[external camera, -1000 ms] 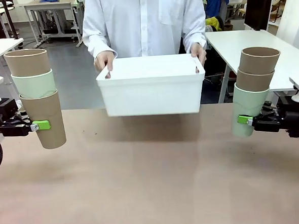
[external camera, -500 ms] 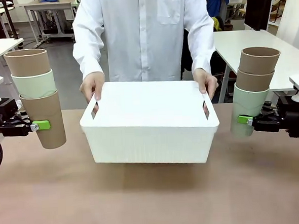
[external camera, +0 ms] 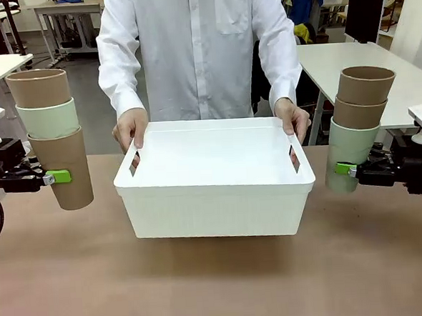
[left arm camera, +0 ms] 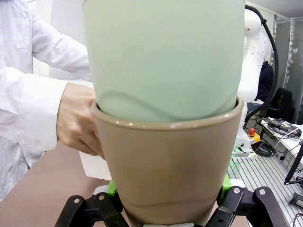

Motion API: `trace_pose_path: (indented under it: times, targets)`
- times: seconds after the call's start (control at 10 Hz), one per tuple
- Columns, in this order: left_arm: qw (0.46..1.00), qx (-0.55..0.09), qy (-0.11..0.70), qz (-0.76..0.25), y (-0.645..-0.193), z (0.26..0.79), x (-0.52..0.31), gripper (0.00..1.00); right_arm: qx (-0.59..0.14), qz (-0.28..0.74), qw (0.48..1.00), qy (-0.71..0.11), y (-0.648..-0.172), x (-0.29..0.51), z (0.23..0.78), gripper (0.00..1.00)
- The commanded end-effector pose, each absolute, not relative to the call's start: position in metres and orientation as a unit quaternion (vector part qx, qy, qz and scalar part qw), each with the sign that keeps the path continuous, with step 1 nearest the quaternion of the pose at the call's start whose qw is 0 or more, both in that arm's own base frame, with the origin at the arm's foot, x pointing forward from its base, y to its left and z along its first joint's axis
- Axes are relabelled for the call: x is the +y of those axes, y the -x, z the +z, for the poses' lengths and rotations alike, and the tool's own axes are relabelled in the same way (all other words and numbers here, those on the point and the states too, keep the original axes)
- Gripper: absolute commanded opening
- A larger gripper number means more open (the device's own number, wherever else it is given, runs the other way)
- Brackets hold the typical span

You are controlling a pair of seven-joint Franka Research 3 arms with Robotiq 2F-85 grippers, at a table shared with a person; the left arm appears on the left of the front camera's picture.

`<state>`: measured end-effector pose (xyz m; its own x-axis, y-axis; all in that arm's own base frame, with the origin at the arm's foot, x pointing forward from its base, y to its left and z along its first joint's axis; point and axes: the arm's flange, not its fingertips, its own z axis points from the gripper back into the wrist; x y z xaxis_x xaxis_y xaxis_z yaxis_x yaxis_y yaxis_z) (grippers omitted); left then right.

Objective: Stack the cups and store them in the basket.
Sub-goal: Place the stack of Reusable plastic cups into the Pantry Basket.

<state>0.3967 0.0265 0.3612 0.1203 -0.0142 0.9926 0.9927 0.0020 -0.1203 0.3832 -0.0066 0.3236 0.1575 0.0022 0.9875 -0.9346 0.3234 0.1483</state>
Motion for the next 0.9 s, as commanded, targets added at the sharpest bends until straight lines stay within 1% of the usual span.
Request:
trace_pose_path:
  times: [0.0, 0.8]
  targets:
    - [0.529, -0.467, 0.529, -0.471, -0.3963, 0.3649, 0.0255, 0.86, -0.531, 0.379, 0.617, -0.440, -0.3837, -0.0064, 0.3272, 0.83]
    - [0.529, -0.467, 0.529, -0.471, -0.3963, 0.3649, 0.0255, 0.86, -0.531, 0.379, 0.617, -0.440, -0.3837, -0.0064, 0.3272, 0.83]
